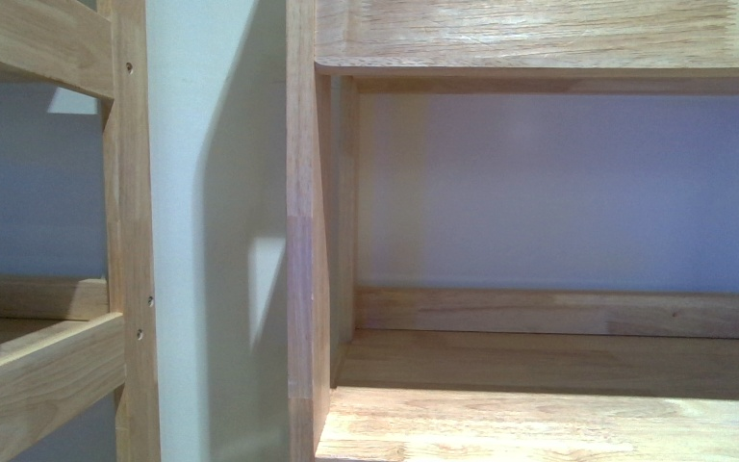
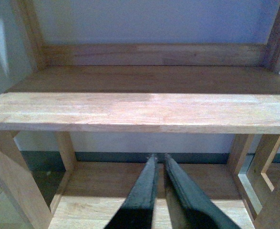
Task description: Put away toys
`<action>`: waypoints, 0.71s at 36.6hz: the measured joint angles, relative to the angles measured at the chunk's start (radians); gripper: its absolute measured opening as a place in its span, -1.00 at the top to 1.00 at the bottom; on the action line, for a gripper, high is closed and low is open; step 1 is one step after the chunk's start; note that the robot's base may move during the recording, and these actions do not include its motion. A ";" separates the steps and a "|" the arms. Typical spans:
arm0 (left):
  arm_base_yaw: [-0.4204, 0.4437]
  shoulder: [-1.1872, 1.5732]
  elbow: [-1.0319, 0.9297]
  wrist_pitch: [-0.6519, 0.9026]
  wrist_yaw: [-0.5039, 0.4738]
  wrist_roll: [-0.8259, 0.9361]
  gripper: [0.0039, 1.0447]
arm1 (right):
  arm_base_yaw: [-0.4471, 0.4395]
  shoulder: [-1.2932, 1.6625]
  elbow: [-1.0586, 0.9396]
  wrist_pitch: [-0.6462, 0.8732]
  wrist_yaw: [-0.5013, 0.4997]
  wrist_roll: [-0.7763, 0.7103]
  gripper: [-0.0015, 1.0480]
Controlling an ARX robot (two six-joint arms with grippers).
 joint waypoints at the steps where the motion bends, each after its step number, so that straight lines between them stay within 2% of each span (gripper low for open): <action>1: 0.000 0.000 0.000 0.000 0.000 0.000 -0.89 | -0.010 -0.005 -0.008 0.001 -0.010 0.000 0.91; 3: 0.000 0.000 0.000 0.000 0.000 0.000 -0.89 | -0.041 -0.022 -0.031 0.003 -0.038 0.000 0.92; 7: 0.000 0.000 0.000 0.000 0.000 0.000 -0.89 | -0.159 -0.048 -0.056 0.004 -0.182 0.001 0.93; 9: 0.000 0.000 0.000 0.000 0.000 0.000 -0.89 | -0.194 -0.058 -0.066 0.006 -0.191 0.001 0.93; 26: 0.000 0.000 0.000 0.000 0.000 0.000 -0.89 | -0.209 -0.110 -0.133 0.021 -0.198 0.002 0.93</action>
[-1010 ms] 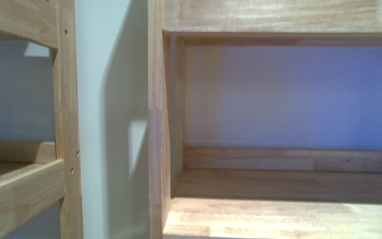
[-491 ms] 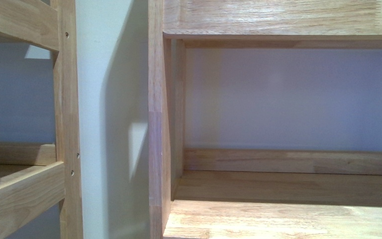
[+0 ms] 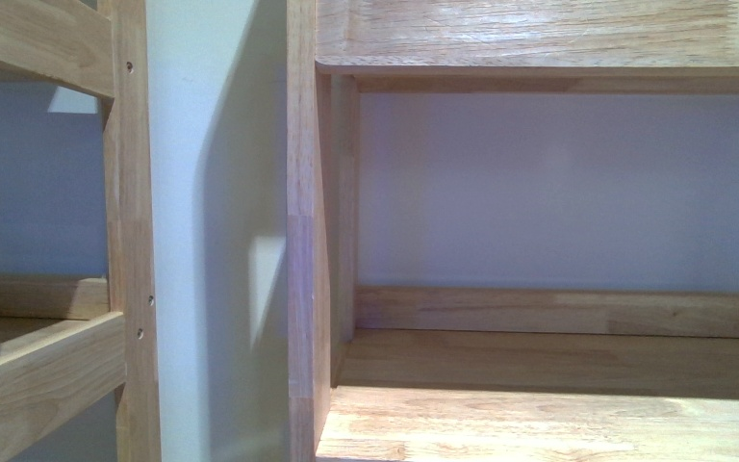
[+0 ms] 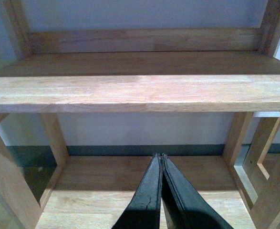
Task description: Put away toys
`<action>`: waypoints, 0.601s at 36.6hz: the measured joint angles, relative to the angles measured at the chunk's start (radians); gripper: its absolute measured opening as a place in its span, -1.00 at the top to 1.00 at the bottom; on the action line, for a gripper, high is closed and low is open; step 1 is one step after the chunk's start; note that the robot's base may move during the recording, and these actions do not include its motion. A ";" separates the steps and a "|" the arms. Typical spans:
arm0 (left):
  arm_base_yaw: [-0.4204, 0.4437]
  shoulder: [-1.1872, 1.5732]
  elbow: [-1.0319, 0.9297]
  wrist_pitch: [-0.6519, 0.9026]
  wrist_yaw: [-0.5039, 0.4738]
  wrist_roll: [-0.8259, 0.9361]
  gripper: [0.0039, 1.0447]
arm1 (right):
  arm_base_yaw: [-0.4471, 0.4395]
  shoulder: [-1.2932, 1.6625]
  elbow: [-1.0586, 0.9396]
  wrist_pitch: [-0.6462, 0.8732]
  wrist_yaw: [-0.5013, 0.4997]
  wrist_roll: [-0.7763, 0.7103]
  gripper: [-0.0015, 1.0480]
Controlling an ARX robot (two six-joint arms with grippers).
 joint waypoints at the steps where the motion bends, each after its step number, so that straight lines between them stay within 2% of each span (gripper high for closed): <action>1: 0.000 0.000 0.000 0.000 0.000 0.000 -0.89 | 0.000 -0.002 -0.002 0.000 0.000 0.000 0.93; 20: 0.000 0.000 0.000 0.000 0.000 0.000 -0.89 | -0.001 -0.046 -0.046 0.008 0.000 0.000 0.93; 22: 0.000 0.000 0.000 0.000 0.000 0.000 -0.89 | -0.001 -0.046 -0.046 0.008 0.000 -0.001 0.84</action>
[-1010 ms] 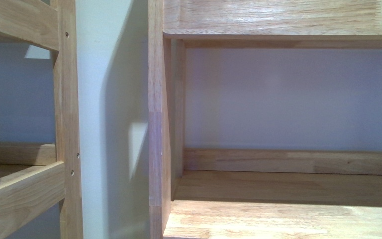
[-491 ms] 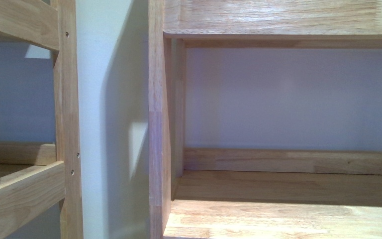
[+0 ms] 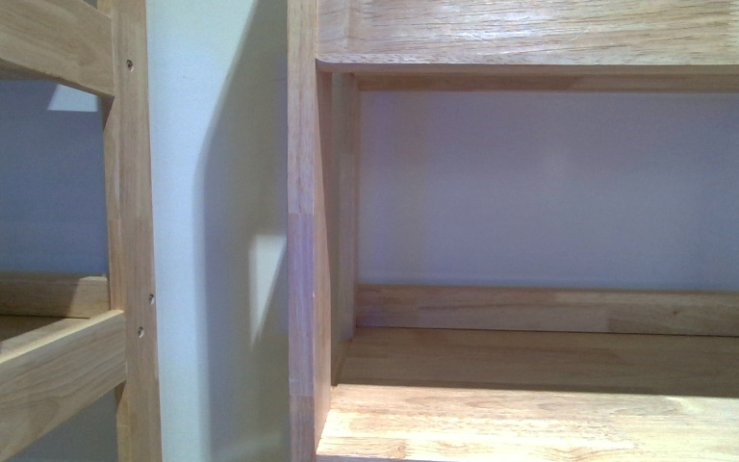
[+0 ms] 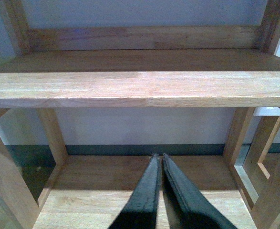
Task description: Put away toys
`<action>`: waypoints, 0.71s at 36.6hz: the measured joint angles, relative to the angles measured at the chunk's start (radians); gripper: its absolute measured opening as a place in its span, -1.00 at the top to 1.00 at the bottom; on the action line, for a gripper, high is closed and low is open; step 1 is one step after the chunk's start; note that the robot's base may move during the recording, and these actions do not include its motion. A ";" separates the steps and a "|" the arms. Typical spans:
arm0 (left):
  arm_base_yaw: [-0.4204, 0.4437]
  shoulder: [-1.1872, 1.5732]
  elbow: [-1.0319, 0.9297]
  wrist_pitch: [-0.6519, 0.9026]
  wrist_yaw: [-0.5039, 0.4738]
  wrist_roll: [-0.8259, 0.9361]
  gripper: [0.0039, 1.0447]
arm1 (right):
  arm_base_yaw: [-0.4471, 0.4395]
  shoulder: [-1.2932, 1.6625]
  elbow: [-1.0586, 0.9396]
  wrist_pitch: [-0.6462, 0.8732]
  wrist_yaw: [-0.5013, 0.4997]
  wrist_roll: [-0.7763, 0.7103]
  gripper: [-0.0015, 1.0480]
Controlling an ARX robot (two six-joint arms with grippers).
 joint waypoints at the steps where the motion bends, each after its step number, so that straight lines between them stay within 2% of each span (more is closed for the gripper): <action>1: 0.000 0.000 0.000 0.000 0.000 0.000 -0.89 | 0.000 0.000 0.000 0.000 0.000 0.000 0.70; 10: 0.000 0.000 0.000 0.000 0.000 0.000 -0.89 | 0.000 0.000 0.000 0.000 0.000 0.000 -0.30; 13: 0.000 0.000 0.000 0.000 0.000 0.000 -0.89 | 0.000 0.000 0.000 0.000 0.000 0.000 -0.53; 16: 0.000 0.000 0.000 0.000 0.000 0.000 -0.89 | 0.000 0.000 0.000 0.000 0.000 0.000 -0.89; 26: 0.000 0.000 0.000 0.000 0.000 0.000 -0.89 | 0.000 0.000 0.000 0.000 0.000 0.002 -0.88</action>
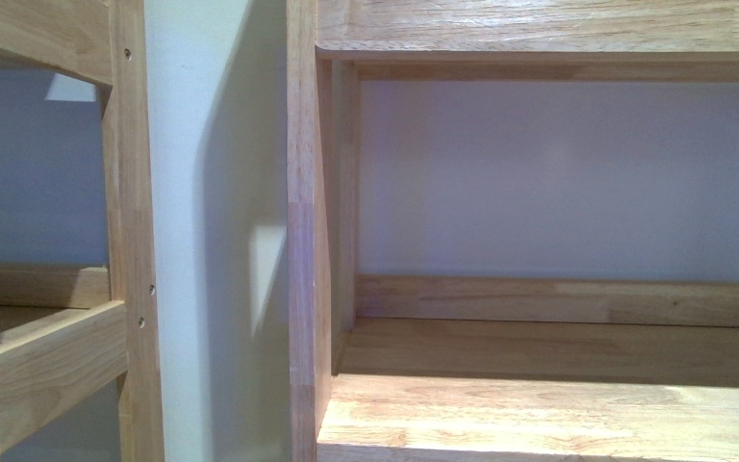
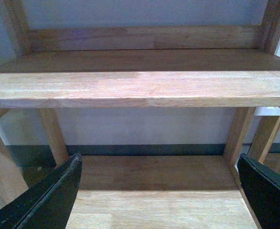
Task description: Put away toys
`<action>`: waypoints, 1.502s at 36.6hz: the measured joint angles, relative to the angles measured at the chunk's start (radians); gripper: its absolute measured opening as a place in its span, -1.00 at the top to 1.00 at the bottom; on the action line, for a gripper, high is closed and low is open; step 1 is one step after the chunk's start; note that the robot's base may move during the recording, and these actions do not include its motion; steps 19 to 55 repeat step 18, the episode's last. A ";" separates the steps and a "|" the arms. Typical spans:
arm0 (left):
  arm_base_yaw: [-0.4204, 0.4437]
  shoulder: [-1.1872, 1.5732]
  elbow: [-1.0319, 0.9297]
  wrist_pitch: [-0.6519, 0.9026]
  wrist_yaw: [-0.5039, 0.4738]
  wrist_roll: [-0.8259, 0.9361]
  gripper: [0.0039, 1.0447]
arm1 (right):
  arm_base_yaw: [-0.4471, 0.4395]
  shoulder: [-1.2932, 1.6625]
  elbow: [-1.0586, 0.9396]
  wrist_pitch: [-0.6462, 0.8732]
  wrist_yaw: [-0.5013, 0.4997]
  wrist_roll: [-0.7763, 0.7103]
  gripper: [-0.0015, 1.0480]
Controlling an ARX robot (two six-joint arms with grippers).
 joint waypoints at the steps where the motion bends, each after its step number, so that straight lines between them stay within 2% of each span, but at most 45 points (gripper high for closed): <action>1: 0.000 0.000 0.000 0.000 0.000 0.000 -0.89 | 0.000 0.000 0.000 0.000 0.000 0.000 -0.88; 55: 0.000 0.000 0.000 0.000 0.000 0.000 -0.89 | 0.000 0.000 0.000 0.000 0.000 0.000 -0.88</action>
